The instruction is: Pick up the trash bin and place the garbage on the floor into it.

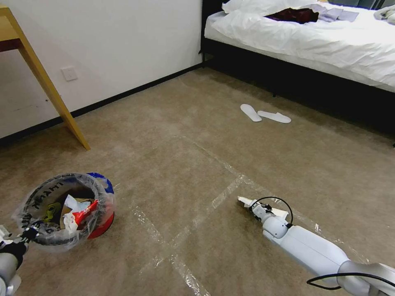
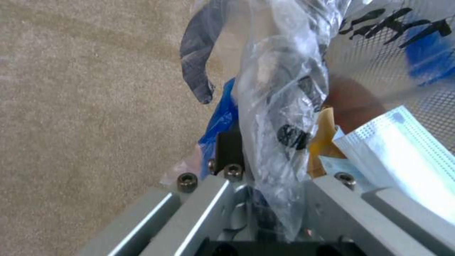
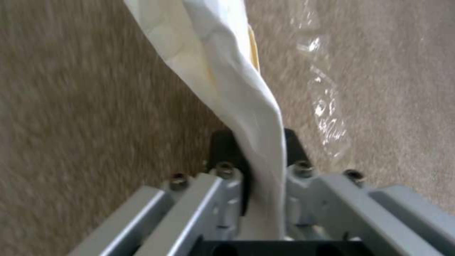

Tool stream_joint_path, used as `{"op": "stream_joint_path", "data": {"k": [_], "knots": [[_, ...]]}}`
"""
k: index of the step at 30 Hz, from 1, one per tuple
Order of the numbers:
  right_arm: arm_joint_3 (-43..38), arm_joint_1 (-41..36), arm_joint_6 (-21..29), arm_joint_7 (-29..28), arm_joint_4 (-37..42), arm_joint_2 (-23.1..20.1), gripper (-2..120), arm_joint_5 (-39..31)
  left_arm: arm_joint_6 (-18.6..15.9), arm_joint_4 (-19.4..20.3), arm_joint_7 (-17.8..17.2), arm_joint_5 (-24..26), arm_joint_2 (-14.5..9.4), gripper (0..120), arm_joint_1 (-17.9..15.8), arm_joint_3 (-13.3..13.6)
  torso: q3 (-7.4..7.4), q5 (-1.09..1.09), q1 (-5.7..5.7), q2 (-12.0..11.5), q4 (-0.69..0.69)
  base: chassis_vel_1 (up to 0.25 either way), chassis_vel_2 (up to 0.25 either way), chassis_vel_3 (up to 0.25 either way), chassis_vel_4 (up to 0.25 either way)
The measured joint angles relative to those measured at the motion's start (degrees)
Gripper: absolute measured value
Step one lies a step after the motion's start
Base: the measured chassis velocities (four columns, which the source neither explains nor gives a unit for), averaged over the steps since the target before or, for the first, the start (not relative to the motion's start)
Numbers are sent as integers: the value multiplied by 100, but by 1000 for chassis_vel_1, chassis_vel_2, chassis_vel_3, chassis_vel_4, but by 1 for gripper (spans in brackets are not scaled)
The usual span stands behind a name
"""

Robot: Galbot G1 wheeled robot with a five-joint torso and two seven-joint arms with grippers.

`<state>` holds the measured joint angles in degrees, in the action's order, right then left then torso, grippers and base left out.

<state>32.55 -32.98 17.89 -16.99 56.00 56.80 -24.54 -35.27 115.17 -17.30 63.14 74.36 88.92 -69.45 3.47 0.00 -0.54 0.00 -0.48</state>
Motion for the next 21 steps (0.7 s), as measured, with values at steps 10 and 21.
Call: {"op": "stream_joint_path", "data": {"k": [10,21], "knots": [[-395,-112,7,-194,671,-191,0,-360,0,-17,-10,-6,-46,0,-44,44,0,1,0,0,0,0,0,0,0],[-1112,183,-649,-140,2534,-373,0,-996,-29,59,-77,6,-71,0,-31,81,1,-1,0,0,1,0,0,0,0]]}}
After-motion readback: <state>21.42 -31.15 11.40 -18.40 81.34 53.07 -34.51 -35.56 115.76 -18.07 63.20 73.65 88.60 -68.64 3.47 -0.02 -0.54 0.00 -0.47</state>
